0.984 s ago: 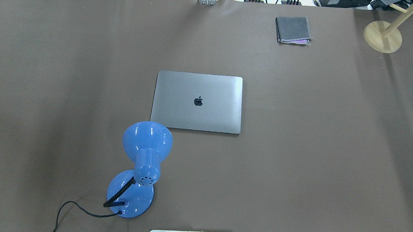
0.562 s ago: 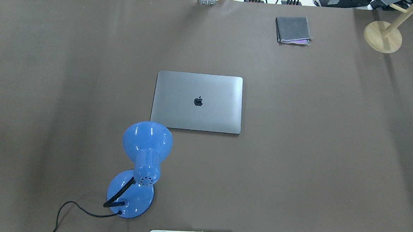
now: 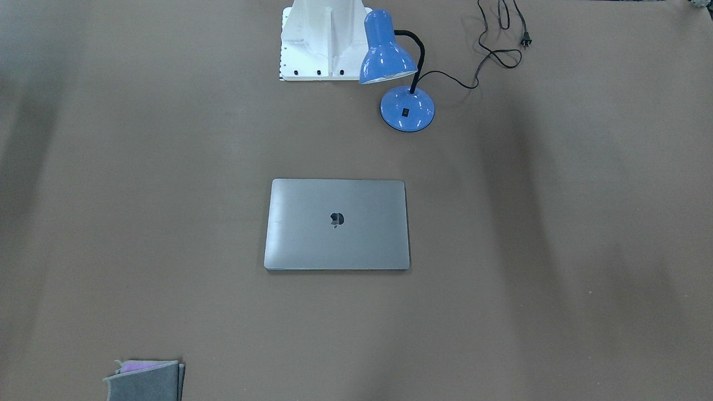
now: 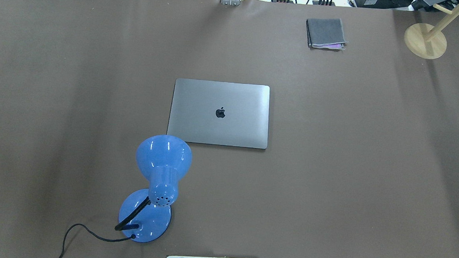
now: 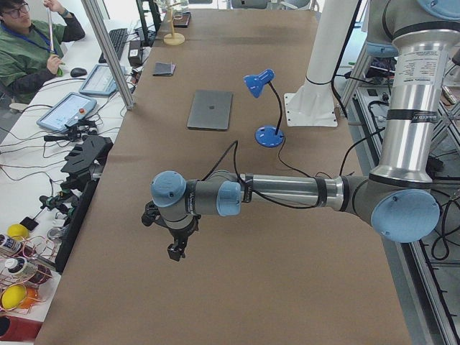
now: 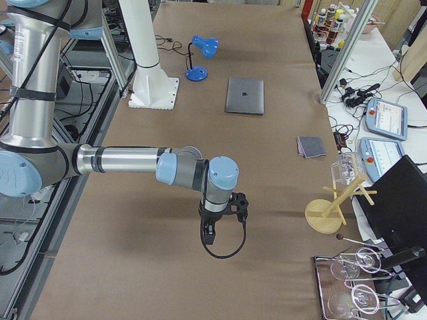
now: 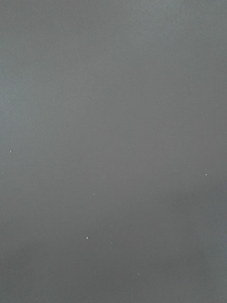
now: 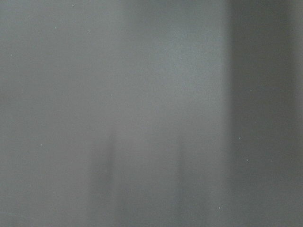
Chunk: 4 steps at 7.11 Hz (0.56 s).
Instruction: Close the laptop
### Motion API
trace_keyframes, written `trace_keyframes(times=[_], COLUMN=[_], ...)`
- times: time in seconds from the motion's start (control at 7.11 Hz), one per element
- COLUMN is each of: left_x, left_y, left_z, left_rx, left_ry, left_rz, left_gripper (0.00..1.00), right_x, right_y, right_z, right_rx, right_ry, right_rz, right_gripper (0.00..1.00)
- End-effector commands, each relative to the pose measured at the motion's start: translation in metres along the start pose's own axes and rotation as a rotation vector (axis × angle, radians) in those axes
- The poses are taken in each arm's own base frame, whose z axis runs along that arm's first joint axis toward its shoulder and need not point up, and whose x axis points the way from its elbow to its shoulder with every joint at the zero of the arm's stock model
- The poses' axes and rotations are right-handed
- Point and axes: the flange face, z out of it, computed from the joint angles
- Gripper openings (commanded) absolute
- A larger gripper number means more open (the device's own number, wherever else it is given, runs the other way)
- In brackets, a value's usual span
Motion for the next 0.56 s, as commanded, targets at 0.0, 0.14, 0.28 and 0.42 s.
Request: trace_keyframes(times=[0.0,0.14,0.28,0.42], left_x=[0.0142,0.0134,0.0102,0.0113], left_y=[0.0173,0.0206,0.0223,0.0224], left_z=[-0.0079,-0.0059,-0.0021,-0.0031], left_rx=[0.016,0.014,0.006,0.008], left_ry=[-0.007,-0.005,-0.002,-0.003], left_rz=[0.021,0.02,0.01,0.012], left_gripper=[0.99,0.99,0.99,0.99], right_x=[-0.0022,-0.0024,-0.0043,-0.0041], right_y=[0.0022,0.0046,0.0044,0.0064], right_z=[0.0027,0.0044,0.0044,0.0067], right_rx=[0.002,0.001,0.004,0.002], right_ry=[-0.039,-0.048,-0.068,-0.08], right_rz=[0.001,0.005,0.006,0.008], right_gripper=[1.0,1.0,1.0,1.0])
